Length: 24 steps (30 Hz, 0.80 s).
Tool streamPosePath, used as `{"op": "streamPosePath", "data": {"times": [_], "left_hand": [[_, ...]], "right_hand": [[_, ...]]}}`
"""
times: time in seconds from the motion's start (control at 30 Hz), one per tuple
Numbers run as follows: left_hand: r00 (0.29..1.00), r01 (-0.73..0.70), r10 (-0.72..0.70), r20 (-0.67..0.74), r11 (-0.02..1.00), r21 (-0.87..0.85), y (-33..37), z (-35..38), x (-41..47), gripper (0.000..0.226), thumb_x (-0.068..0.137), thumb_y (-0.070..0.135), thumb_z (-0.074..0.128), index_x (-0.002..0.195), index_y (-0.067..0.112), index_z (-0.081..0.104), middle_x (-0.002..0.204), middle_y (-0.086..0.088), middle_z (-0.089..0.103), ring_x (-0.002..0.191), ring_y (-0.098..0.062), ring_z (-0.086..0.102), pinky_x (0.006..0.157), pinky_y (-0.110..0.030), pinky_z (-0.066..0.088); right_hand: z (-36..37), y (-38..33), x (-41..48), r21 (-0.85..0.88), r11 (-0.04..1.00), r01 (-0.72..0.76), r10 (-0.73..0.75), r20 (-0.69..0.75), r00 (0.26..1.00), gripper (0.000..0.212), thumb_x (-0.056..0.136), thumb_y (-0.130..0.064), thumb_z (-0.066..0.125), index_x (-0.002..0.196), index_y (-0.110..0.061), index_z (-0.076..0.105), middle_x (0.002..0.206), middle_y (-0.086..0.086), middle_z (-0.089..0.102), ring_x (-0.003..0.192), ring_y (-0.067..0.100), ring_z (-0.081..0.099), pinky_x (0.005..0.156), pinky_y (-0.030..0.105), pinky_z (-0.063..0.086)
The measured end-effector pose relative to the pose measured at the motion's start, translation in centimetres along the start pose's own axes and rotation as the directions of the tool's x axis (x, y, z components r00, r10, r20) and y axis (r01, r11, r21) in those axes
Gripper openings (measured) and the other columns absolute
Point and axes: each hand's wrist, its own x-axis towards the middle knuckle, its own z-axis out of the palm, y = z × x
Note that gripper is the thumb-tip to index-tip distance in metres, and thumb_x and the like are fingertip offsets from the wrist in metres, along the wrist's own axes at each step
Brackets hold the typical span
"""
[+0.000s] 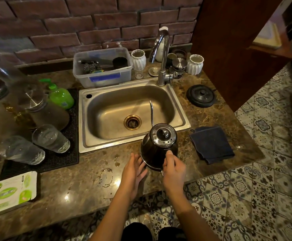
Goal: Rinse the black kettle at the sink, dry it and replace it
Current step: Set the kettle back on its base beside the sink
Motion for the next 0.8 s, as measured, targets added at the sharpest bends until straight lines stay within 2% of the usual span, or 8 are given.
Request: {"op": "streamPosePath", "data": {"times": [0.1,0.3,0.47,0.63,0.7,0.8], "left_hand": [[1.000,0.007,-0.007,0.005,1.000,-0.021,0.2,0.0,0.0,0.056,0.108,0.045,0.034,0.151,0.010,0.042,0.146,-0.013,0.059,0.136,-0.026,0.055,0.119,-0.051,0.038],[1.000,0.011,-0.010,0.020,0.999,-0.040,-0.1,0.0,0.2,0.058,0.105,0.049,0.037,0.147,0.010,0.047,0.139,-0.014,0.064,0.127,-0.027,0.062,0.114,-0.049,0.043],[0.996,0.002,0.001,0.090,1.000,-0.025,0.2,0.6,-0.1,0.058,0.106,0.048,0.038,0.146,0.008,0.047,0.140,-0.013,0.063,0.124,-0.023,0.064,0.108,-0.042,0.049],[0.990,-0.027,0.031,0.137,0.999,-0.025,0.8,2.1,-0.7,0.052,0.106,0.040,0.043,0.145,0.006,0.049,0.132,-0.010,0.069,0.124,-0.022,0.065,0.109,-0.043,0.049],[0.987,-0.039,0.044,0.155,0.999,-0.031,1.3,3.0,-0.8,0.050,0.106,0.038,0.044,0.143,0.005,0.051,0.131,-0.010,0.070,0.123,-0.022,0.066,0.107,-0.043,0.050],[0.982,-0.055,0.059,0.182,0.998,-0.029,1.9,4.6,-1.0,0.046,0.105,0.033,0.048,0.142,0.005,0.053,0.132,-0.012,0.070,0.122,-0.023,0.067,0.106,-0.043,0.051]], "right_hand": [[-0.3,0.0,0.3,-0.029,0.999,0.020,-0.021,-0.033,0.999,0.059,0.093,-0.051,0.047,0.058,-0.004,0.052,0.051,0.003,0.045,0.050,0.015,0.041,0.054,0.037,0.033],[-1.4,-1.0,0.5,-0.059,0.996,0.063,-0.066,-0.045,0.997,0.062,0.089,-0.055,0.045,0.055,-0.004,0.049,0.049,0.000,0.044,0.048,0.012,0.039,0.051,0.031,0.032],[-2.9,-2.4,0.9,-0.023,0.998,0.053,-0.054,-0.040,0.998,0.055,0.091,-0.051,0.048,0.053,-0.012,0.048,0.049,0.001,0.044,0.048,0.016,0.038,0.052,0.034,0.031],[-4.4,-4.6,1.2,0.021,0.997,0.068,-0.067,-0.052,0.996,0.049,0.094,-0.041,0.050,0.052,-0.017,0.046,0.048,-0.001,0.040,0.047,0.014,0.036,0.053,0.035,0.029],[-5.0,-5.5,1.6,0.036,0.997,0.072,-0.070,-0.062,0.996,0.050,0.094,-0.043,0.050,0.050,-0.020,0.046,0.048,0.000,0.040,0.048,0.017,0.036,0.053,0.038,0.030],[-6.3,-6.7,2.5,0.029,0.995,0.093,-0.091,-0.070,0.993,0.054,0.092,-0.049,0.048,0.052,-0.012,0.044,0.048,0.002,0.041,0.048,0.020,0.036,0.053,0.040,0.031]]}}
